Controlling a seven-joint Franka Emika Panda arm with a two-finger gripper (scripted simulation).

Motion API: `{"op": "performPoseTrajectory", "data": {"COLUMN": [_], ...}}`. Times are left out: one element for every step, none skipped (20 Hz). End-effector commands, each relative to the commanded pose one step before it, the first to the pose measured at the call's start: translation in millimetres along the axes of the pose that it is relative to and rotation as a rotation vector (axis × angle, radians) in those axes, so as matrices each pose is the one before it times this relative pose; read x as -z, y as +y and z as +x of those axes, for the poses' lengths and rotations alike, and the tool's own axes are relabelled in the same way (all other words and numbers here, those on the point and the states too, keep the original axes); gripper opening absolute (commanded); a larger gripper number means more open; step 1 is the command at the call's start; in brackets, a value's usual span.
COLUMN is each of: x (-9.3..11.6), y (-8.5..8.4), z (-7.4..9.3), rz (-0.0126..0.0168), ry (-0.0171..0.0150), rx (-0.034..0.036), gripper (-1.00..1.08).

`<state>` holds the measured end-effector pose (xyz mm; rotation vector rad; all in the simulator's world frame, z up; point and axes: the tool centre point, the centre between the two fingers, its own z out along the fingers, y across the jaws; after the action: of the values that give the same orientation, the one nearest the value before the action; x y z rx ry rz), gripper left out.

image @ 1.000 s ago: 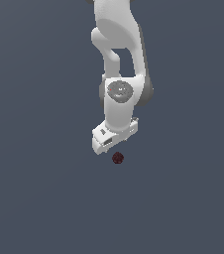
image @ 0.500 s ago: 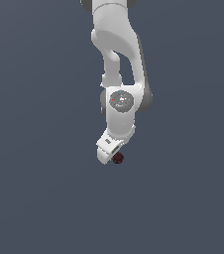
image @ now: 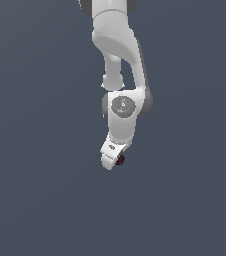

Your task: Pick up the object and move it to a goal position.

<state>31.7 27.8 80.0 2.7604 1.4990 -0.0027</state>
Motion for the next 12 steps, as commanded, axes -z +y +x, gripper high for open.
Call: {"op": "performPoseTrajectory", "data": {"x": [-1.20,-0.20,-0.07,0.24,-0.40,-1.18,-1.96,-2.70,-3.51,-4.24,-4.98,-5.70], "y": [0.36,0.04,0.03,-0.19,0.01,0.03,0.04,-0.21,0.05,-0.20,-0.21,-0.21], "z": [0.82,0.11,0.02,-0.26,-0.02,-0.07,-0.12,0.19,-0.22,0.08,0.02,-0.04], "rz": [-0.00043,-0.00001,0.00000,0.00033,0.00000,0.00000,0.00000,-0.00005,0.00000,-0.00004,-0.00004,-0.00003], "ry": [0.00148,0.00019,0.00006,-0.00056,0.00000,0.00000,0.00000,0.00005,0.00000,0.00005,0.00005,0.00005], "rx": [0.01512,0.00218,0.00069,-0.00459,0.00000,0.00000,0.00000,0.00069,0.00000,0.00069,0.00069,0.00069], "gripper": [1.00,1.00,1.00,1.00,1.00,1.00,1.00,1.00,1.00,1.00,1.00,1.00]}}
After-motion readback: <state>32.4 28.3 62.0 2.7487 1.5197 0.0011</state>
